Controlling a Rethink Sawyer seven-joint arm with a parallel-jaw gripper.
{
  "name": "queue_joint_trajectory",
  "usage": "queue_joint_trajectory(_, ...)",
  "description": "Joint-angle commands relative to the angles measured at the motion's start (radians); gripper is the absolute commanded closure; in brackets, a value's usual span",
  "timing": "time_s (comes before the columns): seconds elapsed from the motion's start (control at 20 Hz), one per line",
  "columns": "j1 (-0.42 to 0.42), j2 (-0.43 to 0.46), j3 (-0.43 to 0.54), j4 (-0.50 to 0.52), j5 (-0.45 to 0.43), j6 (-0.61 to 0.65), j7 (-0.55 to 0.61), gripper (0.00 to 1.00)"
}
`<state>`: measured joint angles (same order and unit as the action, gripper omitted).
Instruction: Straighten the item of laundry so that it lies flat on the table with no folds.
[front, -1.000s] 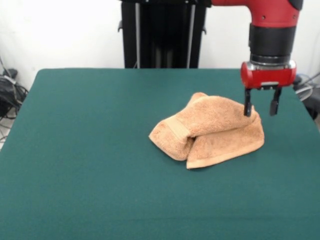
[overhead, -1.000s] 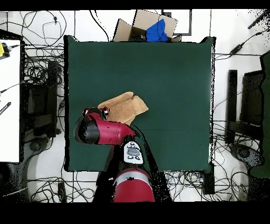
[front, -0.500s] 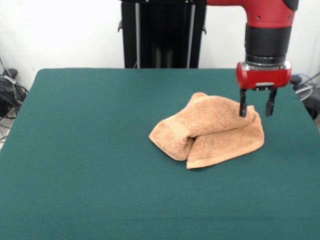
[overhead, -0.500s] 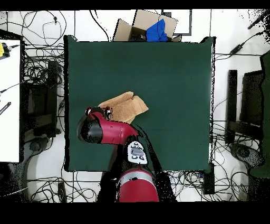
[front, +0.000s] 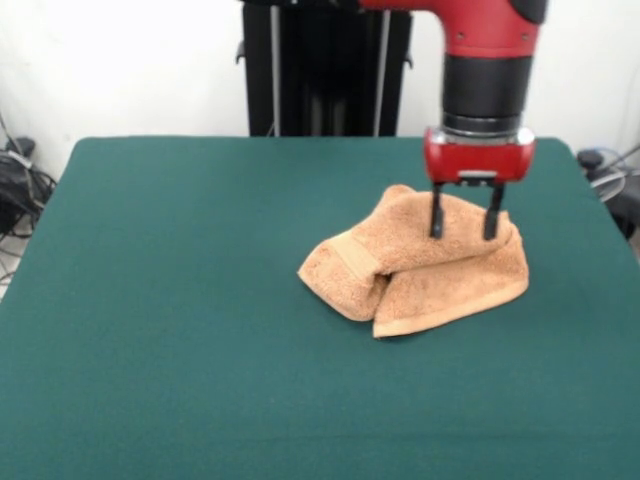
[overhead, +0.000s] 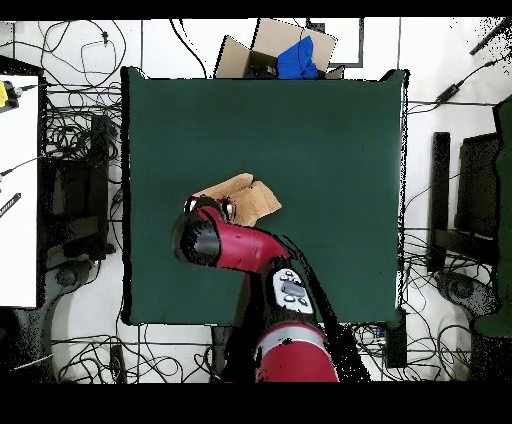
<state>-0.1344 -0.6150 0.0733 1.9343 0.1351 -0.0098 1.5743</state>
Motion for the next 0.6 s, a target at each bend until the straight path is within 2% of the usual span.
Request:
queue_joint_trajectory(0.05, -0.065, 0.022, 0.038, 0.011, -0.068, 0.095, 0.085, 0.0)
queue_joint_trajectory(0.6, -0.1, 0.053, 0.055, 0.026, -0.129, 0.082, 0.094, 0.0)
